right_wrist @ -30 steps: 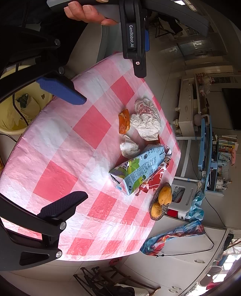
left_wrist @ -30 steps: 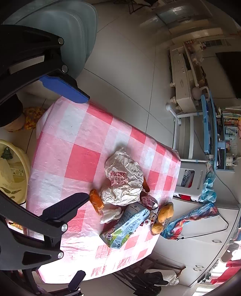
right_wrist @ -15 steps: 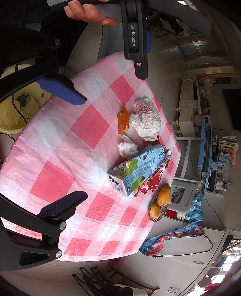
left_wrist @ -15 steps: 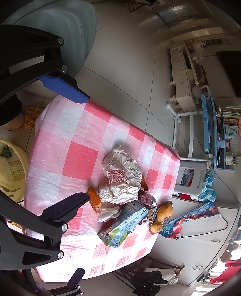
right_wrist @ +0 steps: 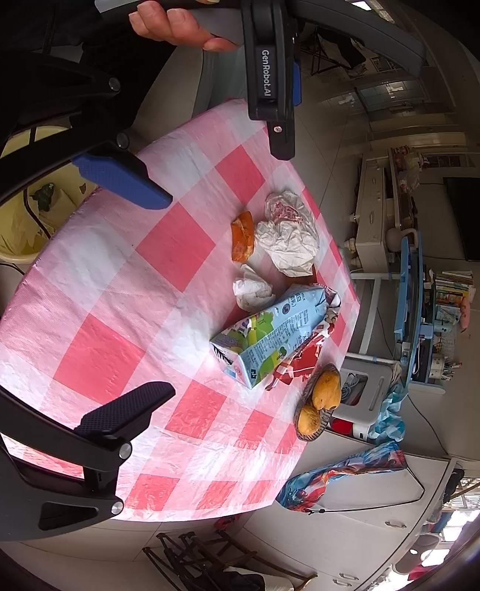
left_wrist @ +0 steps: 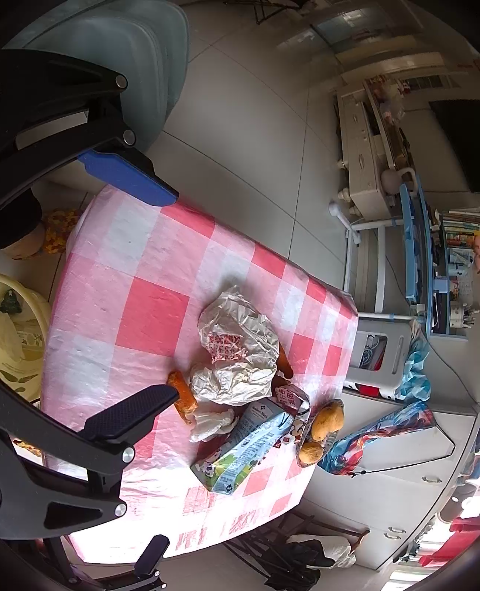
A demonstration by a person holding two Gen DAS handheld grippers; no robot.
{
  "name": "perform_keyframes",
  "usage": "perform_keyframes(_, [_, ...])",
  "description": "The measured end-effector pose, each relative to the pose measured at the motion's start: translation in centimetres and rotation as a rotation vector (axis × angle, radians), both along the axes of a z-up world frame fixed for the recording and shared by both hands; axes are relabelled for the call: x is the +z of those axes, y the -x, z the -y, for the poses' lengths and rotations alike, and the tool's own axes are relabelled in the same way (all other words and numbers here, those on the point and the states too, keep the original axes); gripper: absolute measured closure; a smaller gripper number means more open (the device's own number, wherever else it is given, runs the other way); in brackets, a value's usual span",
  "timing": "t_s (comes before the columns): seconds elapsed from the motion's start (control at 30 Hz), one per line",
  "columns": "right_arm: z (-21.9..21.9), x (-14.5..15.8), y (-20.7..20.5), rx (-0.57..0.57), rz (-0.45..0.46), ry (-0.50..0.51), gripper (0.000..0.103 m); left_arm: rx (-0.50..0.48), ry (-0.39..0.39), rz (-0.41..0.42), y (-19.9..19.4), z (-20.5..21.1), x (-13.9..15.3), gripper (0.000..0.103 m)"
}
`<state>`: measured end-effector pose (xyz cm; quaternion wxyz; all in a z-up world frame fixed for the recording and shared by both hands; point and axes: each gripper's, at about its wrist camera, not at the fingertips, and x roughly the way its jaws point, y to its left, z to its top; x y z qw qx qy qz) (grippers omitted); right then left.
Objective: Collect trash
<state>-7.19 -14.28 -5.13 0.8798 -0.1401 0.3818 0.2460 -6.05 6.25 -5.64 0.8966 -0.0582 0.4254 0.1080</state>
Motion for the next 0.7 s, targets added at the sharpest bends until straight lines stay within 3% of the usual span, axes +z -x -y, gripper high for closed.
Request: perform_keyframes(0.7, [-0.8, 0.3, 0.4, 0.023, 0.018, 0.023, 0.013, -0.003, 0.003, -0.003, 0.2, 0.3, 0.0, 0.009])
